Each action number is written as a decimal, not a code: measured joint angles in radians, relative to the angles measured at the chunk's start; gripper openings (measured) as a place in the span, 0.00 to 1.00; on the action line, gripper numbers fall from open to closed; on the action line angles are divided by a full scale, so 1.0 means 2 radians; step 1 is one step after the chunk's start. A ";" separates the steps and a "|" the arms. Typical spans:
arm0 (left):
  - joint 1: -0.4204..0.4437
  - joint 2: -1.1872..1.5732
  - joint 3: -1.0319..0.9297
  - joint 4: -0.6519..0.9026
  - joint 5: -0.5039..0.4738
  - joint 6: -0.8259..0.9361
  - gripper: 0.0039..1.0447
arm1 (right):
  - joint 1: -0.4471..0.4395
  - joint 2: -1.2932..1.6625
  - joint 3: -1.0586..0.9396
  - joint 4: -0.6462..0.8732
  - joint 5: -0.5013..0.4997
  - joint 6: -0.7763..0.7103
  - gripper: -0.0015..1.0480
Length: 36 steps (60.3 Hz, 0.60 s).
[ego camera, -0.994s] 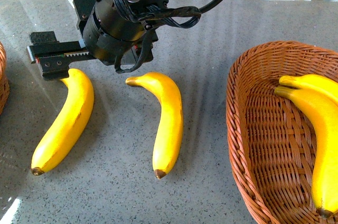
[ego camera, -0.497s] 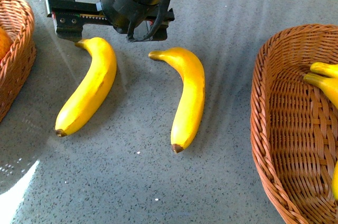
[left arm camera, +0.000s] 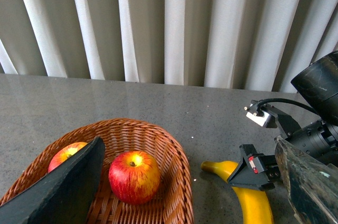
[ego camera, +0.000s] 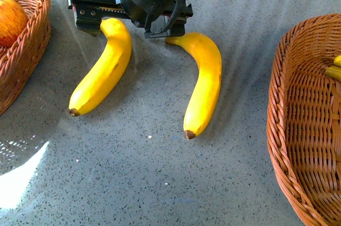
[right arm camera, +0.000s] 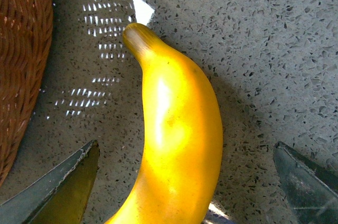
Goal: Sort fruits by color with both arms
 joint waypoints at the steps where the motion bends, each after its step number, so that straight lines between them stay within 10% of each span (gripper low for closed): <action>1: 0.000 0.000 0.000 0.000 0.000 0.000 0.91 | 0.000 0.000 0.000 -0.001 0.001 0.000 0.91; 36: 0.000 0.000 0.000 0.000 0.000 0.000 0.91 | 0.007 0.016 0.017 -0.017 0.016 -0.015 0.91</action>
